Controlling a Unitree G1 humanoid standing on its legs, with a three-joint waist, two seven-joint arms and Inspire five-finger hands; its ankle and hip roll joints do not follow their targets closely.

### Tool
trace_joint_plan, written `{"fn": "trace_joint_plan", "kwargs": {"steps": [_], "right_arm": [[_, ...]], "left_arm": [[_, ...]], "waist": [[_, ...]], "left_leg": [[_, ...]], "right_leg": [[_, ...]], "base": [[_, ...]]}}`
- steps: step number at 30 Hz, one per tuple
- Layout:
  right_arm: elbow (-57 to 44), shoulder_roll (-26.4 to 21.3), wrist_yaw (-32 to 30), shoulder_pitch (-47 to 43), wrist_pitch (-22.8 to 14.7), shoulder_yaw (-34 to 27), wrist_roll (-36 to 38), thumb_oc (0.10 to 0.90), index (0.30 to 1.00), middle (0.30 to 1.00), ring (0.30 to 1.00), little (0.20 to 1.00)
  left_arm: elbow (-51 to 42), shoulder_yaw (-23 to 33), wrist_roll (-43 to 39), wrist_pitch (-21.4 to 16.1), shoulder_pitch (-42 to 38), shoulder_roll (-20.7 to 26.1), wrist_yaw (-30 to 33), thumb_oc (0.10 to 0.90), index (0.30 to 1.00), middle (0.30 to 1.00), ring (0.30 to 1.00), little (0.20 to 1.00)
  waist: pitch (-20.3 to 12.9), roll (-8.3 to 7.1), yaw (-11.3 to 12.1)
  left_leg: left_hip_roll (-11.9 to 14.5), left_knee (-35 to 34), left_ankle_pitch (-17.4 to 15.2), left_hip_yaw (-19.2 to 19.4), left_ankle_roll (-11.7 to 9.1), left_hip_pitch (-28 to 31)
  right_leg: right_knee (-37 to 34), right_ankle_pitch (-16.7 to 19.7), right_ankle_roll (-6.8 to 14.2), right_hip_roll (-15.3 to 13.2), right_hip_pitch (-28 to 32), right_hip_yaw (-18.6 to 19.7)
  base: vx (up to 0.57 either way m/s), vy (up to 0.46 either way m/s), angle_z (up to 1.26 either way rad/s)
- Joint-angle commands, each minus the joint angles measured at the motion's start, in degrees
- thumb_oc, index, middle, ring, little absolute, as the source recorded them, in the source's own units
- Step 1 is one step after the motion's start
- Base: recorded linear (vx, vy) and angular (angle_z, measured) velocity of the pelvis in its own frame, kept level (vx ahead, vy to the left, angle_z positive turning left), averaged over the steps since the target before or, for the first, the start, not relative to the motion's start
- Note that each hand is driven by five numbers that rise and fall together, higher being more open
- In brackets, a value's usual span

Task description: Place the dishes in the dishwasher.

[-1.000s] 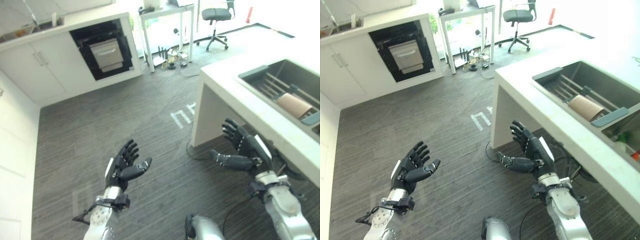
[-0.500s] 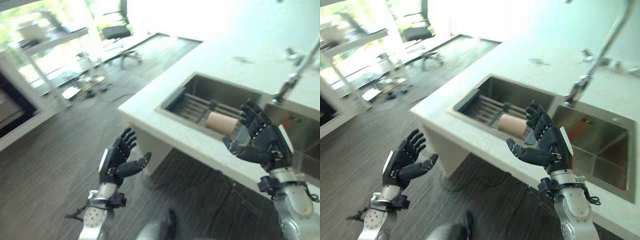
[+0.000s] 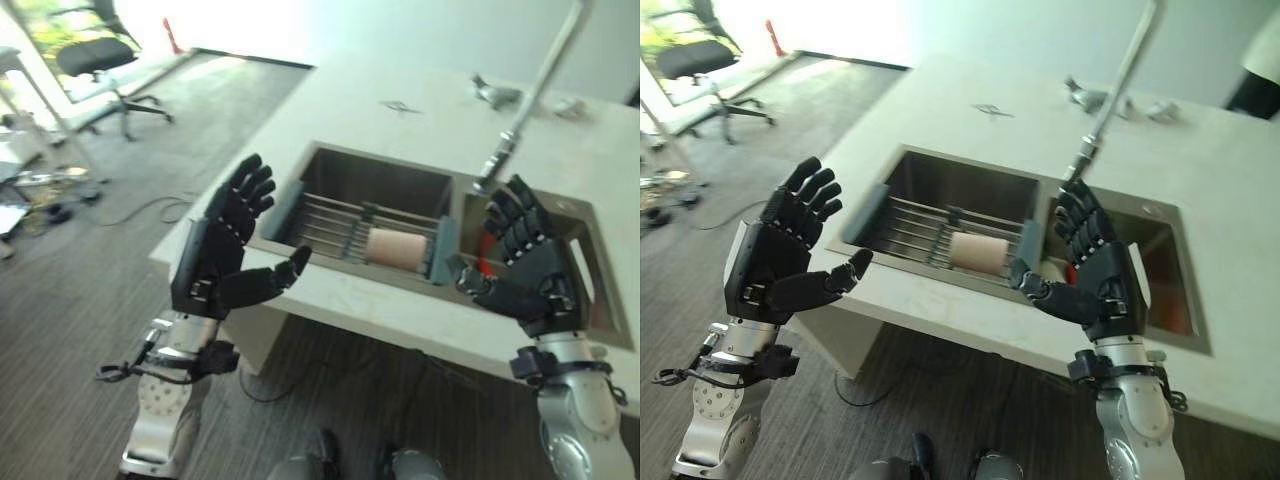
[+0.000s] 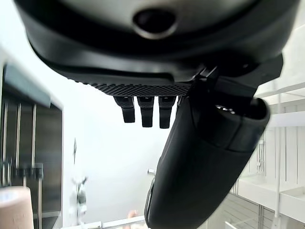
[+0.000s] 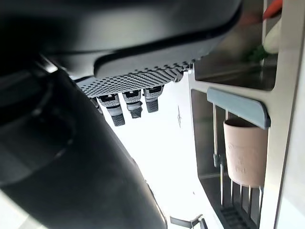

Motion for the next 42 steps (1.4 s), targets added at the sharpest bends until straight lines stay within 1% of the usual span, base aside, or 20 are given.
{"fn": "trace_joint_plan", "kwargs": {"steps": [1, 6, 9, 11, 12, 14, 15, 17, 20, 21, 22, 26, 28, 29, 30, 31, 34, 35, 37, 42], "right_arm": [[0.12, -0.33, -2.53, -6.1, -3.56, -3.03, -0.03, 0.8, 0.9, 0.9, 0.9, 0.9], [0.28, -0.4, -3.5, -6.69, -3.35, -2.62, -0.39, 0.8, 0.9, 0.9, 0.9, 0.9], [0.09, -0.51, -2.54, -6.05, -3.04, -3.32, -0.86, 0.8, 0.9, 0.9, 0.9, 0.9], [0.23, -1.37, -2.22, -5.84, -2.99, -3.91, -0.58, 0.8, 0.9, 0.9, 0.9, 0.9], [0.55, -2.03, -1.74, -6.04, -2.87, -4.31, -0.78, 0.8, 0.9, 0.9, 0.9, 0.9], [0.5, -2.16, -1.17, -6.42, -1.91, -4.57, -1.06, 0.8, 0.9, 0.9, 0.9, 0.9], [0.05, -2.27, 0.87, -6.29, -1.9, -5.09, -0.74, 0.8, 0.9, 0.9, 0.9, 0.9], [-0.89, -2.52, 5.15, -5.45, -1.29, -5.52, 1.4, 0.8, 0.9, 0.9, 0.9, 0.9], [-1.53, -4.09, 6.84, -5.66, 1.15, -6.73, 3.81, 0.8, 0.9, 0.9, 0.9, 0.9], [-1.54, -4.39, 6.75, -6.1, 1.79, -6.81, 3.99, 0.8, 0.9, 0.9, 0.9, 0.9], [-2.24, -3.51, 5.82, -6.1, 2.23, -7.6, 2.31, 0.8, 0.9, 0.9, 0.9, 0.9], [-2.96, -1.67, 3.94, -5.13, 2.49, -8.57, 3.09, 0.8, 0.9, 0.9, 0.9, 0.9], [-2.61, 0.46, 4.06, -4.64, 2.0, -8.34, 1.04, 0.8, 0.9, 0.9, 0.9, 0.9], [-2.67, 0.95, 3.9, -4.35, 2.04, -8.13, 0.3, 0.8, 0.9, 0.9, 0.9, 0.9], [-2.42, 1.93, 3.99, -4.1, 2.26, -7.38, 0.21, 0.8, 0.9, 0.9, 0.9, 0.9], [-2.32, 2.01, 4.26, -4.1, 2.46, -7.29, 0.29, 0.8, 0.9, 0.9, 0.9, 0.9], [-1.53, 1.57, 4.31, -5.59, 2.72, -6.35, 0.44, 0.8, 0.9, 0.9, 0.9, 0.9], [-1.13, 0.76, 4.67, -6.34, 2.56, -6.41, 1.31, 0.8, 0.9, 0.9, 0.9, 0.9], [0.26, -0.21, 6.47, -7.09, 1.66, -6.41, 2.73, 0.8, 0.9, 0.9, 0.9, 0.9], [0.03, -2.2, 6.06, -8.73, 2.86, -5.7, 1.52, 0.8, 0.9, 0.9, 0.9, 0.9]], "left_arm": [[-9.07, -0.9, 3.05, -3.38, -2.7, 0.82, -2.98, 0.8, 0.9, 0.9, 0.9, 0.9], [-8.52, -1.31, 2.59, -1.24, -3.56, 1.47, -5.48, 0.8, 0.9, 0.9, 0.9, 0.9], [-8.13, -0.07, -3.56, -0.08, -3.21, 1.35, -9.6, 0.8, 0.9, 0.9, 0.9, 0.9], [-8.34, 0.1, -4.1, -0.13, -3.18, 0.73, -9.45, 0.8, 0.9, 0.9, 0.9, 0.9], [-8.07, 0.41, -3.29, -1.13, -3.05, 0.19, -8.42, 0.8, 0.9, 0.9, 0.9, 0.9], [-7.75, 1.83, 0.45, -2.86, -1.99, -0.54, -6.97, 0.8, 0.9, 0.9, 0.9, 0.9], [-7.77, 3.87, -0.16, -3.84, -0.13, -0.24, -7.35, 0.8, 0.9, 0.9, 0.9, 0.9], [-7.59, 5.72, -0.25, -4.7, 1.32, -0.19, -7.14, 0.8, 0.9, 0.9, 0.9, 0.9], [-6.05, 6.97, -0.53, -5.6, 1.06, -0.36, -8.0, 0.8, 0.9, 0.9, 0.9, 0.9], [-5.62, 7.13, -0.89, -5.59, 0.76, -0.31, -8.38, 0.8, 0.9, 0.9, 0.9, 0.9], [-5.4, 7.95, -2.11, -4.69, -0.24, 0.21, -10.3, 0.8, 0.9, 0.9, 0.9, 0.9], [-6.2, 8.53, -3.36, -2.8, -1.49, 1.14, -12.22, 0.8, 0.9, 0.9, 0.9, 0.9], [-6.29, 8.1, -2.97, -1.66, -2.93, 1.73, -12.45, 0.8, 0.9, 0.9, 0.9, 0.9], [-6.49, 7.99, -2.39, -1.14, -3.26, 2.16, -12.47, 0.8, 0.9, 0.9, 0.9, 0.9], [-6.58, 7.76, 0.64, -0.61, -3.27, 2.9, -11.72, 0.8, 0.9, 0.9, 0.9, 0.9], [-6.58, 7.75, 1.8, -0.68, -3.13, 3.06, -11.55, 0.8, 0.9, 0.9, 0.9, 0.9], [-7.02, 7.29, 6.39, -2.03, -3.85, 5.09, -10.19, 0.8, 0.9, 0.9, 0.9, 0.9], [-7.55, 7.32, 8.84, -1.89, -4.92, 6.41, -9.12, 0.8, 0.9, 0.9, 0.9, 0.9], [-7.11, 7.45, 11.2, -1.63, -5.8, 8.11, -8.53, 0.8, 0.9, 0.9, 0.9, 0.9], [-5.59, 4.7, 14.39, 6.15, -9.27, 10.74, -9.9, 0.8, 0.9, 0.9, 0.9, 0.9]], "waist": [[-4.44, 0.51, -1.45], [-5.73, 1.09, -2.38], [-6.2, 0.81, -2.88], [-5.97, -0.37, -2.42], [-4.81, -0.47, -1.89], [-4.3, -0.33, -1.23], [-4.09, 1.74, -1.25], [-4.54, 3.81, -0.77], [-5.1, 4.74, -0.58], [-5.2, 4.92, -0.61], [-5.8, 5.07, -0.84], [-6.14, 4.55, -0.6], [-6.31, 4.37, -0.55], [-6.46, 4.44, -0.49], [-6.45, 5.08, -0.32], [-6.34, 5.19, -0.24], [-5.72, 4.75, -0.02], [-5.45, 3.68, 0.16], [-5.36, 3.1, 0.4], [-6.26, 2.66, -0.48]], "left_leg": [[1.78, -2.47, -8.54, -4.77, -5.04, 6.71], [2.39, -2.47, -8.91, -2.89, -5.25, 7.69], [2.76, -2.47, -8.12, -0.61, -6.35, 9.86], [2.68, -2.47, -1.02, 1.01, -8.73, 11.65], [3.79, 5.17, 2.55, -1.36, -10.91, 8.22], [3.97, 0.89, 1.84, -2.7, -10.31, 6.84], [7.49, -2.47, -0.55, -4.21, -10.7, 4.86], [10.89, -2.47, 1.18, -9.14, -12.86, -0.57], [12.39, -2.47, 1.87, -10.65, -13.85, -2.45], [12.5, -2.47, 1.6, -10.16, -13.89, -2.25], [11.57, -2.47, 0.02, -9.01, -13.63, -0.95], [8.32, -2.47, -1.69, -9.47, -11.77, -0.02], [6.1, -2.47, -2.87, -10.31, -9.73, 0.29], [5.23, -2.47, -3.26, -10.74, -8.72, 0.37], [4.57, -2.47, -3.88, -11.01, -7.05, 0.96], [4.57, -2.47, -4.0, -10.76, -6.8, 1.2], [5.03, -2.47, -4.11, -9.18, -6.75, 1.41], [4.55, -2.47, -4.04, -8.36, -7.24, 1.26], [4.4, -2.47, -4.01, -7.36, -7.4, 0.95], [4.32, -2.47, -4.95, -6.53, -7.22, 2.14]], "right_leg": [[-8.42, 2.42, -0.8, 2.04, -0.14, 4.8], [-8.42, 1.35, -1.42, 2.94, 0.43, 5.07], [-8.42, 0.61, -2.64, 3.04, 1.22, 4.65], [-8.42, -0.12, -3.89, 2.14, 2.19, 4.63], [-8.42, -0.68, -5.17, 2.58, 3.36, 5.26], [-8.42, -1.14, -5.0, 2.62, 3.92, 6.76], [-8.42, -1.8, -4.03, 3.48, 4.21, 7.07], [-8.42, -3.35, -3.5, 4.64, 4.9, 8.47], [-8.42, -5.01, -3.05, 3.6, 6.53, 8.68], [-8.42, -5.19, -2.72, 2.88, 6.82, 8.32], [-8.42, -4.25, -0.61, -0.39, 6.7, 7.12], [-8.42, -2.29, 1.65, -3.43, 7.0, 7.37], [-8.42, 0.41, 1.22, -4.48, 8.06, 6.64], [-8.42, 1.99, 0.93, -4.22, 8.8, 6.14], [-8.04, 6.54, 0.46, -2.77, 10.33, 3.61], [-7.19, 7.12, 0.33, -2.54, 10.16, 3.01], [-8.42, 4.73, -0.56, 0.71, 8.09, 1.69], [-8.42, 0.95, -0.77, 1.07, 5.88, 1.56], [-8.42, 2.17, -0.49, -0.43, 4.84, 2.17], [-8.42, -0.4, 0.2, 0.13, 4.47, 4.41]], "base": [[0.08, -0.221, 0.03], [0.1, -0.193, 0.26], [0.12, -0.191, -0.05], [0.11, -0.186, -0.13], [0.12, -0.079, -0.19], [0.16, 0.196, -0.29], [0.17, 0.434, -0.2], [0.2, 0.447, -0.31], [0.22, 0.412, -0.51], [0.26, 0.737, -0.43], [0.22, 0.669, -0.38], [0.14, 0.406, 0.03], [0.18, 0.378, 0.0], [0.28, 0.434, 0.27], [0.24, 0.34, 0.24], [0.19, 0.261, 0.13], [0.02, 0.008, -0.27], [-0.02, -0.082, -0.46], [0.02, -0.097, -0.27], [0.06, -0.111, 0.04]]}}
